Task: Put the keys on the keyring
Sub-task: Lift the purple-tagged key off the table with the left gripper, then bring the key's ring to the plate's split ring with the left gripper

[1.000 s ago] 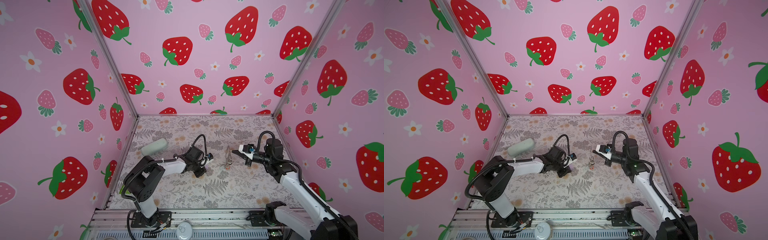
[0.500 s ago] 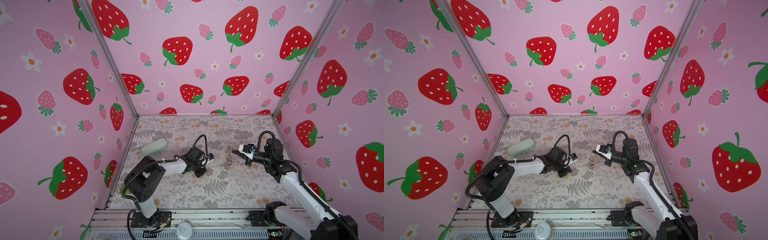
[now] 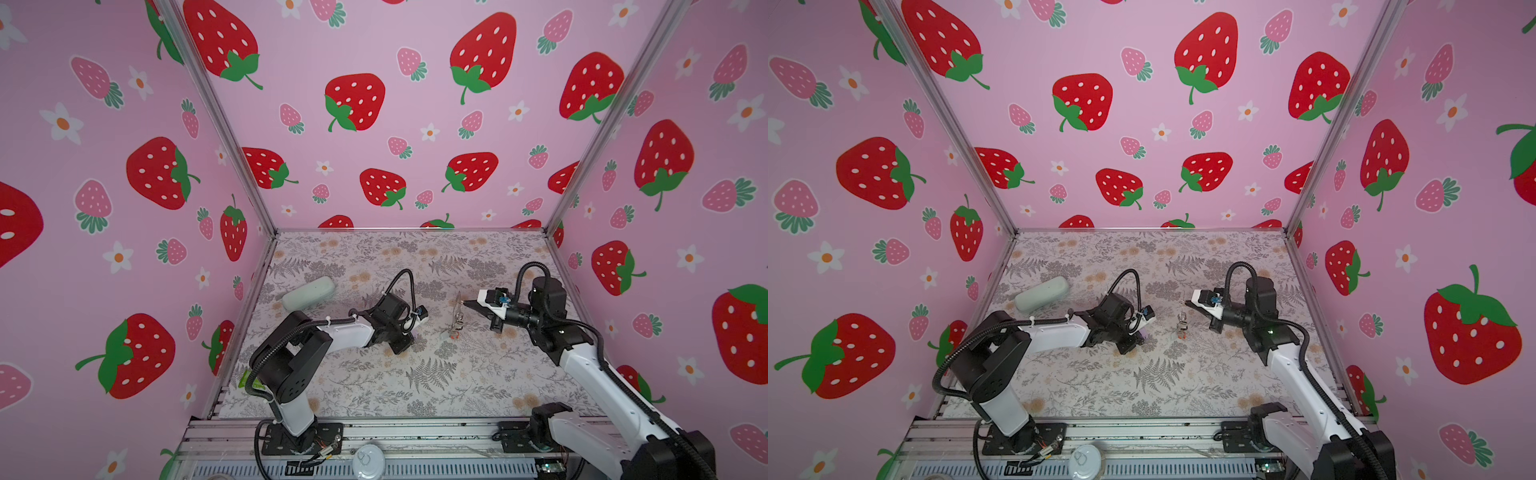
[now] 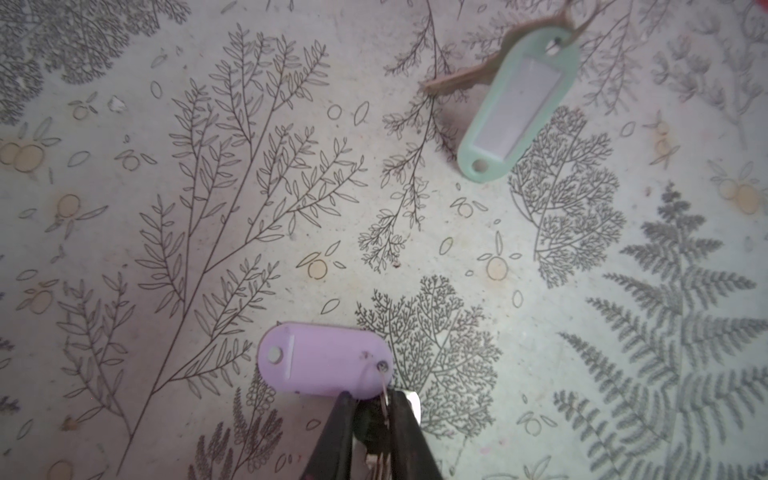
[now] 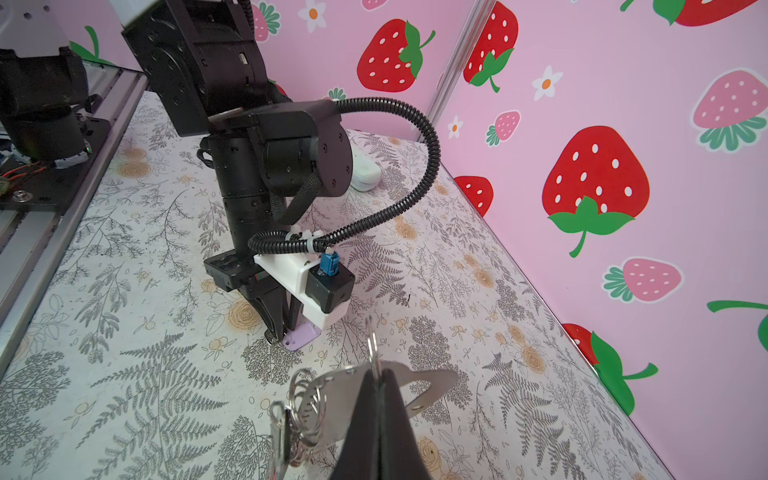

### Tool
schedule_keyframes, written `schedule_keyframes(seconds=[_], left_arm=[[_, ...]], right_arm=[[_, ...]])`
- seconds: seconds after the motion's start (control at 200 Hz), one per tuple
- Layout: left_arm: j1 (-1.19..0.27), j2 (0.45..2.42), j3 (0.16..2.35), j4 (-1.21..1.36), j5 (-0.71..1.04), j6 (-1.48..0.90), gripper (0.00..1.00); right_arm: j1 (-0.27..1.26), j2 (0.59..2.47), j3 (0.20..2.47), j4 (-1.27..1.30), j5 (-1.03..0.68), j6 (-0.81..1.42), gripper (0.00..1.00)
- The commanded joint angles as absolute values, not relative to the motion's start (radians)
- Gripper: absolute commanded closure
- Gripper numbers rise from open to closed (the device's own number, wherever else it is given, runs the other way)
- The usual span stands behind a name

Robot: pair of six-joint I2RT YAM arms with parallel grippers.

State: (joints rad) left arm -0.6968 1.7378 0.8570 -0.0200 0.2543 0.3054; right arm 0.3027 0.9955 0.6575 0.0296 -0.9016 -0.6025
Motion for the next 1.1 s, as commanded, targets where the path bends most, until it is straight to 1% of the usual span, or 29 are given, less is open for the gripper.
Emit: schedule_keyframes(seconds=[0.0,0.065,0.29,0.365,0.38,0.42,0.565,0.705,0.96,1.09], left_arm=[[-0.703,1.767,0.864,-0.035,0.253,0.303,0.80],[-0.707,1.770,0.866,-0.031,0.253,0.303,0.80],[-0.719,1.769,0.863,-0.021,0.245,0.306,0.92],[-0.724,1.744,0.847,-0.006,0.237,0.314,0.93],[-0.724,1.738,0.845,-0.002,0.236,0.316,0.97],[-0.724,1.720,0.833,0.010,0.236,0.320,1.00],[-0.724,1.649,0.808,0.040,0.244,0.320,1.00],[-0.725,1.559,0.815,0.010,0.241,0.355,1.00],[-0.706,1.405,0.919,-0.113,0.196,0.523,1.00],[-0.701,1.379,0.995,-0.162,0.180,0.610,1.00]], right_arm=[[0.298,0.991,0.674,0.061,-0.940,-0.610,1.00],[0.298,0.990,0.674,0.061,-0.940,-0.610,1.00],[0.298,0.988,0.667,0.069,-0.944,-0.605,1.00],[0.298,0.985,0.660,0.083,-0.948,-0.591,1.00],[0.298,0.986,0.659,0.086,-0.951,-0.588,1.00],[0.298,0.986,0.656,0.094,-0.953,-0.583,1.00],[0.298,0.992,0.644,0.126,-0.966,-0.557,1.00],[0.298,1.003,0.631,0.162,-0.983,-0.527,1.00],[0.307,1.081,0.639,0.251,-1.099,-0.417,1.00],[0.372,1.141,0.700,0.201,-1.084,-0.444,1.00]])
